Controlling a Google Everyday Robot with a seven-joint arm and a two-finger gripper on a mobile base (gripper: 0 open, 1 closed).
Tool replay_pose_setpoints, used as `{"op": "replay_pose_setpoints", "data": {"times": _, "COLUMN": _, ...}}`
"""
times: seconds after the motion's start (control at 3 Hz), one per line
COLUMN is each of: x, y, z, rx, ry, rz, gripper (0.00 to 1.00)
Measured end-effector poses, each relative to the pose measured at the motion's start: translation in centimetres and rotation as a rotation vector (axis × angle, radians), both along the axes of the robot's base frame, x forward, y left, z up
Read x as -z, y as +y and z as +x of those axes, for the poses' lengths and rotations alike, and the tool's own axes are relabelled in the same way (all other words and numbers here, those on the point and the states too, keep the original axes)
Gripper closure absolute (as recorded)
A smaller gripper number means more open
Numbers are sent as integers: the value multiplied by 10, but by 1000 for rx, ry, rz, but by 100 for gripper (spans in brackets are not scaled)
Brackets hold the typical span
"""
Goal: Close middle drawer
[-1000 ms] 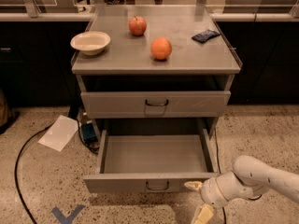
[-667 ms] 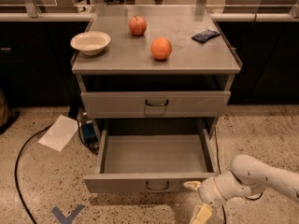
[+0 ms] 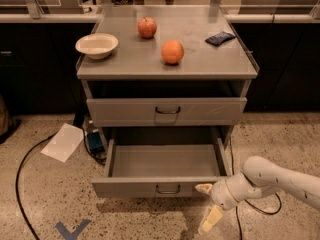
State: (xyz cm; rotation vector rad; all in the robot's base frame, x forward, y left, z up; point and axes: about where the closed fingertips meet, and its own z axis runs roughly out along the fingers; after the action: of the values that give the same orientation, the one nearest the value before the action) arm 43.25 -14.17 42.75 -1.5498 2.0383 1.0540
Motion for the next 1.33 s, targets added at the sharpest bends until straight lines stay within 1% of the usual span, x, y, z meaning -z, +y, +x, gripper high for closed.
{"op": "replay_pose_setpoints", "data": {"times": 0.33, "x": 0, "y": 0, "z": 1, "rx": -2, "ry": -1, "rz": -1, "gripper": 0}}
{"op": "replay_pose_setpoints", "data": {"times": 0.67, "x": -16, "y": 2, "z": 41, "rx": -20, "ry": -63, "rz": -23, "gripper": 0}}
{"op": "replay_pose_setpoints", "data": {"times": 1.0, "x": -14, "y": 4, "z": 41, "rx": -26, "ry": -58, "rz": -20, "gripper": 0}}
{"op": "replay_pose_setpoints", "data": {"times": 1.33, "x": -20, "y": 5, "z": 77, "rx": -48, "ry": -92, "rz": -28, "gripper": 0}}
